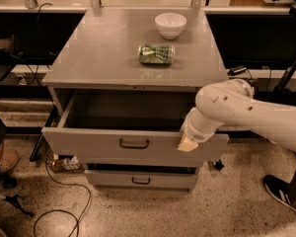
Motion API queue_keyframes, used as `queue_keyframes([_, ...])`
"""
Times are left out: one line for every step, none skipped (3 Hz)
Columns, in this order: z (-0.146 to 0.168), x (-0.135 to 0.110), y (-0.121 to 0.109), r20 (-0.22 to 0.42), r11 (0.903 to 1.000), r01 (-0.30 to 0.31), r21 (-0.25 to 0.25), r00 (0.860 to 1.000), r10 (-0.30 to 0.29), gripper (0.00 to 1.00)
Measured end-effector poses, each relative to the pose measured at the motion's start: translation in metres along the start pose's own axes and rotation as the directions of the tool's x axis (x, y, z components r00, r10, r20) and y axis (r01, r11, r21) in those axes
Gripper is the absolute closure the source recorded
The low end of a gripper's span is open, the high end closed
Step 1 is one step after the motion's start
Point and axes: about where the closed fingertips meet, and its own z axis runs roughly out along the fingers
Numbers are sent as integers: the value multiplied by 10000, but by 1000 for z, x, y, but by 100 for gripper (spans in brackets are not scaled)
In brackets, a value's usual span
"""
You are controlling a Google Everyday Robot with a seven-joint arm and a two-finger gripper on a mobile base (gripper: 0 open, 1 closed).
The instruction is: Open top drawer
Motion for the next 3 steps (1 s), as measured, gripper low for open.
queue_keyframes([-3, 3, 15, -8, 9999, -139, -48, 9999, 139, 100])
queue_keyframes([-3, 3, 15, -8, 9999, -140, -48, 9999, 140, 100])
queue_keyframes([-9, 7, 37, -33, 9989, -465, -74, 9989, 465, 100])
